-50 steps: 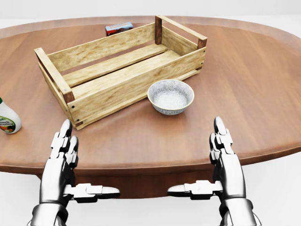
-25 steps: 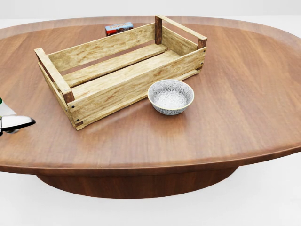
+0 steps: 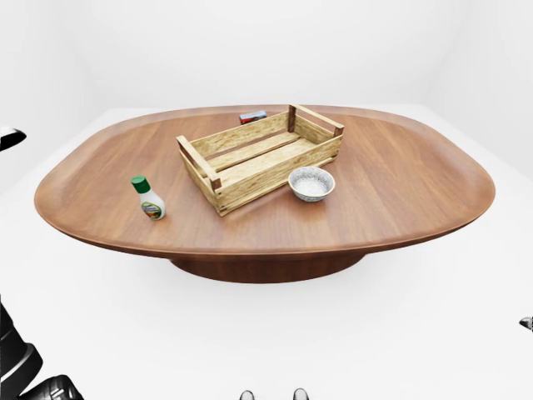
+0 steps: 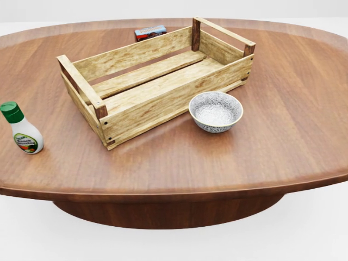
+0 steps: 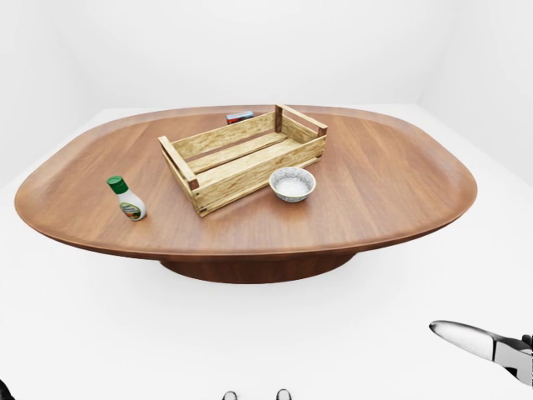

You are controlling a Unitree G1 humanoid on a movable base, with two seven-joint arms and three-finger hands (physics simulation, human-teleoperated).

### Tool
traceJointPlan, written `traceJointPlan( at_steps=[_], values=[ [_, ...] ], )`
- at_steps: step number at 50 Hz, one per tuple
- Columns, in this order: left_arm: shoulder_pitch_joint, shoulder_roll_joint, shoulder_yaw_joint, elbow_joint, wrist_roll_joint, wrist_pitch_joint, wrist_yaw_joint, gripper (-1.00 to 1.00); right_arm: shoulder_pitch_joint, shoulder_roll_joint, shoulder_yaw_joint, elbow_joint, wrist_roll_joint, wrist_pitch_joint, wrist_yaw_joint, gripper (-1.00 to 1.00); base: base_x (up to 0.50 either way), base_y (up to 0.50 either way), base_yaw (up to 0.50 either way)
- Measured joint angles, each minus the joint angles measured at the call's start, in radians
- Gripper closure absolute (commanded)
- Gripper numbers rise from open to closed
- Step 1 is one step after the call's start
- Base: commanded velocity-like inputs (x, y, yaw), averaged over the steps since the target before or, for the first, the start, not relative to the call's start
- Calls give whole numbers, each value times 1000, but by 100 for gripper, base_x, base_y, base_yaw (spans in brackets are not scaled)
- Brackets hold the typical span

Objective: Pick up the salad dressing and put it in the tray.

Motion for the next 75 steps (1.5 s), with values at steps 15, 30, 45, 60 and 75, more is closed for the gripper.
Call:
traceJointPlan(
  at_steps=[15, 30, 45, 60, 75],
  values=[
    [-11, 67, 13, 61, -71, 0, 87, -100, -33, -17, 69, -11, -119, 0, -15, -100, 3, 50, 0],
    [-15, 85, 16, 80, -90, 0, 109, -100, -47, -32, 123, -15, -155, 0, -10, -100, 19, 45, 0],
    [-14, 89, 17, 101, -94, 0, 110, -100, -48, -21, 173, -14, -202, 0, 38, -100, 50, 12, 0],
    [-11, 92, 18, 115, -97, 0, 109, -100, -102, 84, 215, -14, -351, 0, 168, -100, 50, 5, 0],
    [-10, 94, 20, 120, -100, 0, 108, -100, -142, 139, 227, -14, -447, 0, 244, -100, 50, 7, 0]
  ],
)
